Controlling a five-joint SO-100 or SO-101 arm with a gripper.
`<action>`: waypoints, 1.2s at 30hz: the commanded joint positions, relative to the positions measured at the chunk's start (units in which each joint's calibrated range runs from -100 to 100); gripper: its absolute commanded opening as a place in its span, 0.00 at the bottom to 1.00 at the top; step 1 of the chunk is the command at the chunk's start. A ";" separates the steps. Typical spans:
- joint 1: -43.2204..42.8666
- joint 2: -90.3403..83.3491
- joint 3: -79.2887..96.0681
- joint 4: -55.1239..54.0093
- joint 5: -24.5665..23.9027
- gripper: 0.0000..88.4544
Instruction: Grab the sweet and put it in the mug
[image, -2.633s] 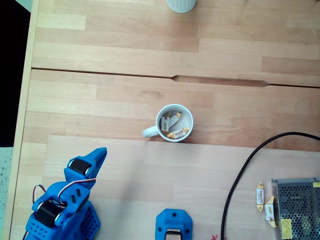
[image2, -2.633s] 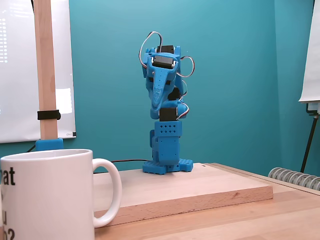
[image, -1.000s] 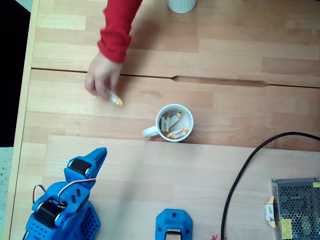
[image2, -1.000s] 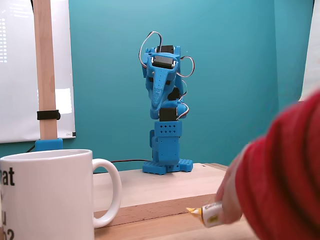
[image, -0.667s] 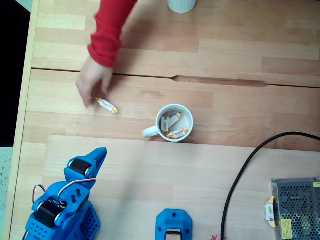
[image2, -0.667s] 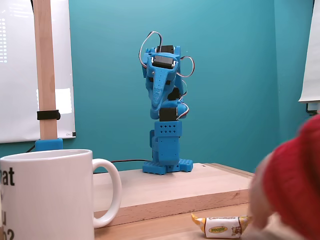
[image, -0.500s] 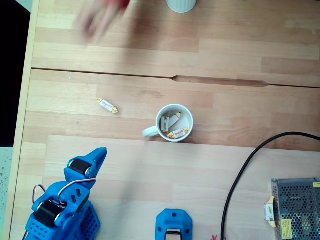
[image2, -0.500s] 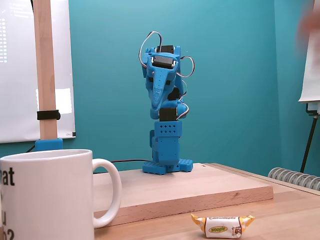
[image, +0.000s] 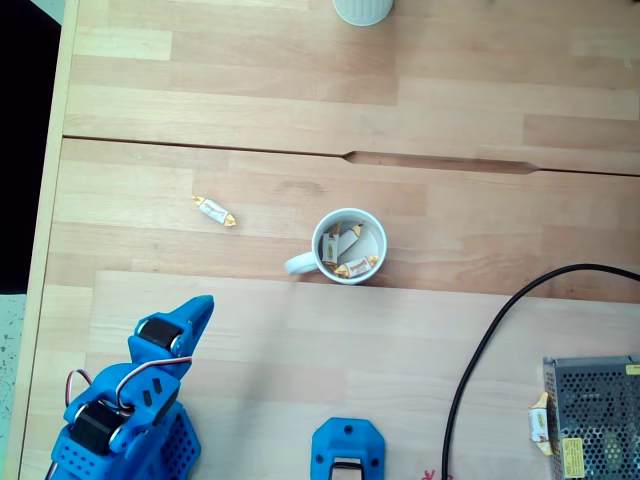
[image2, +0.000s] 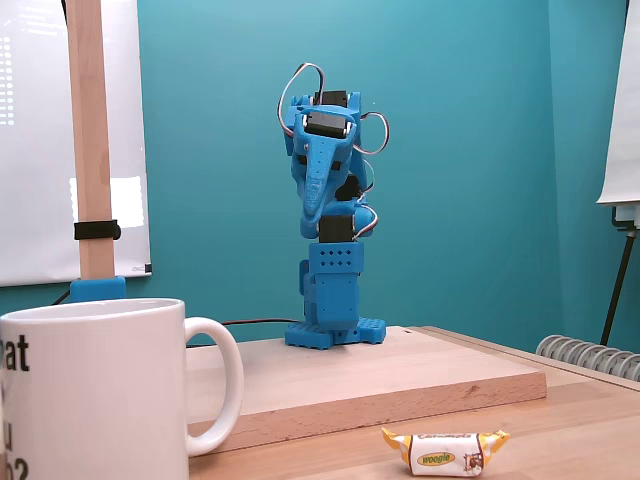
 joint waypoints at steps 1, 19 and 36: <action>0.13 0.20 -0.43 -0.40 0.10 0.04; 0.64 0.20 3.67 -7.41 0.20 0.04; 0.64 0.28 3.14 -10.88 0.05 0.04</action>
